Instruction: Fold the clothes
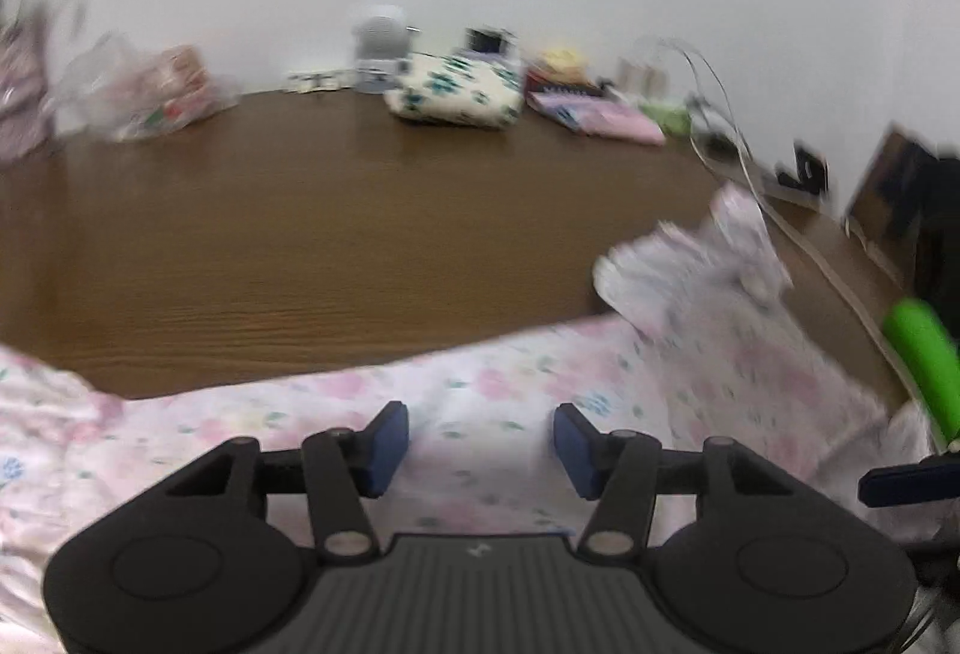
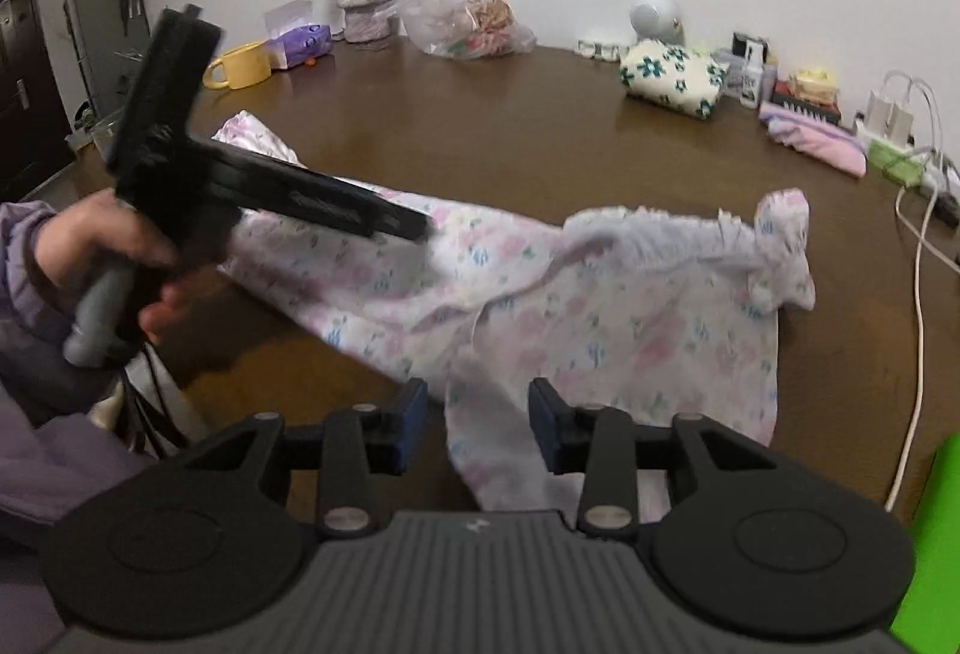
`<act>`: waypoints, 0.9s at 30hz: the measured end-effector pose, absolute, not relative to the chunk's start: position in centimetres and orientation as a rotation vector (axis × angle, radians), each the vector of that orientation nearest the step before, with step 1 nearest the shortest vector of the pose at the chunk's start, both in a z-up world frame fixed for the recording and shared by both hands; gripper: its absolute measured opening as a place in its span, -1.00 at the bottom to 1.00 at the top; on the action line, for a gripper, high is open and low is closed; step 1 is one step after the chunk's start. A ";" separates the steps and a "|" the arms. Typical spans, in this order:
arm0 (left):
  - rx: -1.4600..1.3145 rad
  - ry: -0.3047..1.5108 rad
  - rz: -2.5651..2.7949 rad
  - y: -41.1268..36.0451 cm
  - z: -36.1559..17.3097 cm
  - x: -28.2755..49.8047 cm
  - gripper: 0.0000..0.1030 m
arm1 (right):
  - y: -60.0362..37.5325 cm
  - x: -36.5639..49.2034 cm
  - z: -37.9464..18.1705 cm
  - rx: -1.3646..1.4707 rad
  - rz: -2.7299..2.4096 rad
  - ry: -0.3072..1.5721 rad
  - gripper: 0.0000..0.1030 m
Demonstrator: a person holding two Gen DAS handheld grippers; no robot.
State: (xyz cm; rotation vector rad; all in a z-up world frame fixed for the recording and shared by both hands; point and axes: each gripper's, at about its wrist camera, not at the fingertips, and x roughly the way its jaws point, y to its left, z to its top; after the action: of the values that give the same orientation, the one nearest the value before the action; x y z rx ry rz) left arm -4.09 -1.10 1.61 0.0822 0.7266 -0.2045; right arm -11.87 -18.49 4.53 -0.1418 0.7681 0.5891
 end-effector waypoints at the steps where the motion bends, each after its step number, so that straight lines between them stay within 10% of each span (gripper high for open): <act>1: 0.121 0.716 -0.196 -1.6 1.3 -4.4 0.04 | -18.7 -12.2 4.5 -0.129 0.590 0.779 -0.56; 14: 0.120 0.681 -0.177 -0.3 0.9 -5.8 0.11 | -24.6 -14.8 2.8 -0.103 0.586 0.969 -0.57; 27: 0.115 0.702 -0.210 -1.5 2.3 -5.9 0.11 | -25.0 -10.8 2.1 0.070 0.356 0.705 -0.49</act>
State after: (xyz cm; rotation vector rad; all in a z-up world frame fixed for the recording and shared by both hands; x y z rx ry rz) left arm -5.85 -1.54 2.31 0.1145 0.7025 -0.2102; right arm -10.81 -25.05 2.10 0.0695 0.7053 0.3560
